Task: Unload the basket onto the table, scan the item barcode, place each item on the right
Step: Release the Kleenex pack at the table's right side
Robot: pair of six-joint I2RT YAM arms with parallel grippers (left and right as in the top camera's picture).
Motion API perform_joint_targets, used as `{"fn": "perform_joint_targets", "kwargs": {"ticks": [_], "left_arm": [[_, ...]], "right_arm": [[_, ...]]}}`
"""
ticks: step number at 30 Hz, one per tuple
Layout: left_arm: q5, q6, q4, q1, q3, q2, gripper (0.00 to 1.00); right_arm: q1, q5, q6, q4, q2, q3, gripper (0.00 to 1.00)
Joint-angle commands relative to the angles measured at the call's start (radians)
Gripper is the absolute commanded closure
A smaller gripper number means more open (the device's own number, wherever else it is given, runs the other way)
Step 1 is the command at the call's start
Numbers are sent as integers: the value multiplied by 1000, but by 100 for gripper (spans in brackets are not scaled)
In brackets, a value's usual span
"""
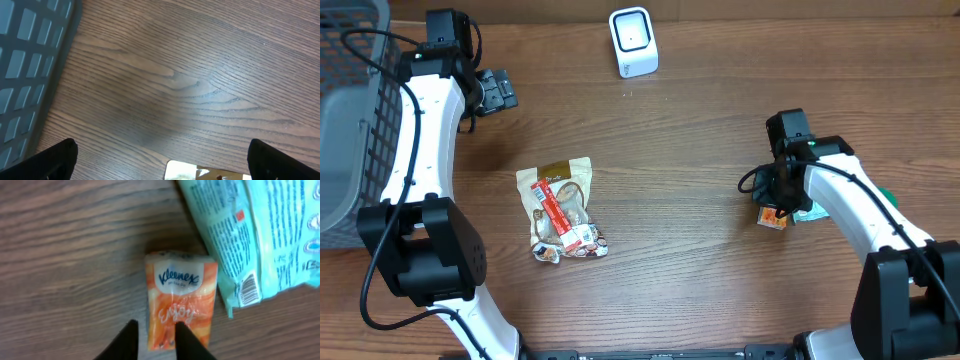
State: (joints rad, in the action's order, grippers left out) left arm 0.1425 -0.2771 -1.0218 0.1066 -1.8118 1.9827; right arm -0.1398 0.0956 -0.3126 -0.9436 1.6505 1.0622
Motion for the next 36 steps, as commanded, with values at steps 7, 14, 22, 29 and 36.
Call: {"fn": "perform_joint_targets", "kwargs": {"ticks": [7,14,22,29,36], "left_arm": [[-5,11,1,4,-8,-13,0],[-5,11,1,4,-8,-13,0],[-5,11,1,4,-8,-13,0],[-5,11,1,2,-8,-13,0],[-5,11,1,2,-8,-13,0]], "right_arm": [[-6,61,-9,15,-9,-29,74],[-6,61,-9,16,-1,-29,75],[-6,61,-9,50,-1,-65,76],[-6,61,-1,137,-1,-142,70],[-6,61,6,146,-1,-121,51]]}}
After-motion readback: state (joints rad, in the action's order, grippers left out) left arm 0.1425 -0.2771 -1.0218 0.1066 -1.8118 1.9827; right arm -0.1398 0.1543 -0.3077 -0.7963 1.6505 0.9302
